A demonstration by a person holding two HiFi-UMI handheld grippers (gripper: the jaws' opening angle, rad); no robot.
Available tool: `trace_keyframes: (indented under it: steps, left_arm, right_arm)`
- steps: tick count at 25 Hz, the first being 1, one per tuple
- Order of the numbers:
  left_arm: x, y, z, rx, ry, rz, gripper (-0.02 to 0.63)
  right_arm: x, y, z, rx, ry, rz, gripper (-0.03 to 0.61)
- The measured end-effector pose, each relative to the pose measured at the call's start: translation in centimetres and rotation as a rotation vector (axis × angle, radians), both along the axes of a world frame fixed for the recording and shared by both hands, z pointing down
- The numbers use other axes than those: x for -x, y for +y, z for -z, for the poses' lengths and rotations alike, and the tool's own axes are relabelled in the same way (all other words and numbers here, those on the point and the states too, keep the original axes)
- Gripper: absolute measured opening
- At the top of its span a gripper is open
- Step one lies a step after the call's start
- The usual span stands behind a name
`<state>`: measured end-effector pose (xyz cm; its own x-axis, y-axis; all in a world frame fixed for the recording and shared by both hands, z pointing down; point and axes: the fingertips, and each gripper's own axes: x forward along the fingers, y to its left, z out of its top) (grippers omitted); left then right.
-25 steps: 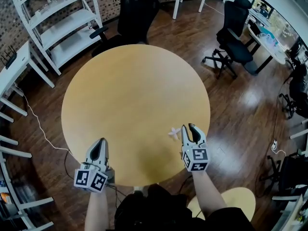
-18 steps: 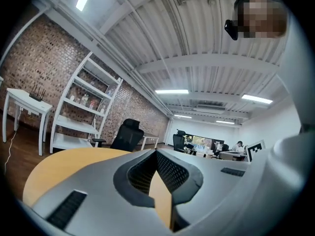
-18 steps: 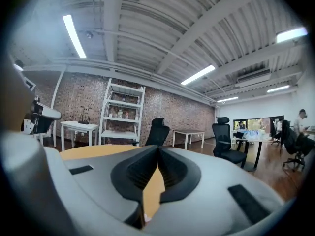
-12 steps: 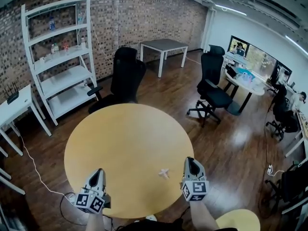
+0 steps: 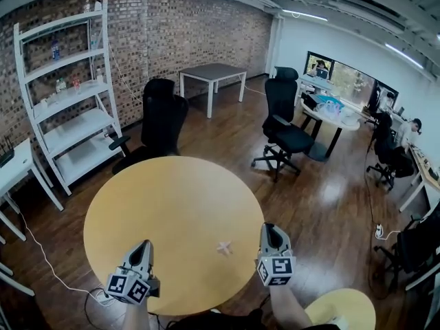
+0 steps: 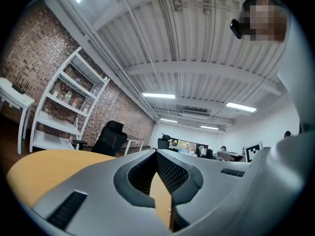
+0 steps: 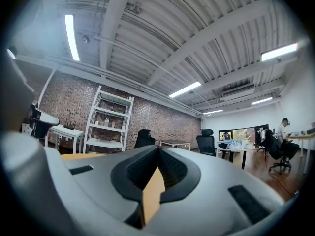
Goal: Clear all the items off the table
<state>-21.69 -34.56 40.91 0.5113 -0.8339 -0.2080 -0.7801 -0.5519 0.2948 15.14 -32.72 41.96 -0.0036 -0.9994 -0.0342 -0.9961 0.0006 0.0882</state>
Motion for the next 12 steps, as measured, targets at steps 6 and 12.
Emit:
trace_keyframes:
  steps: [6, 12]
  left_arm:
    - [-0.7, -0.4, 0.2, 0.009, 0.086, -0.061, -0.009]
    - [-1.0, -0.2, 0.0, 0.013, 0.06, -0.057, -0.009]
  right_arm:
    - [-0.7, 0.1, -1.2, 0.033, -0.001, -0.019, 0.005]
    - [-0.7, 0.2, -1.7, 0.05, 0.004, -0.015, 0.005]
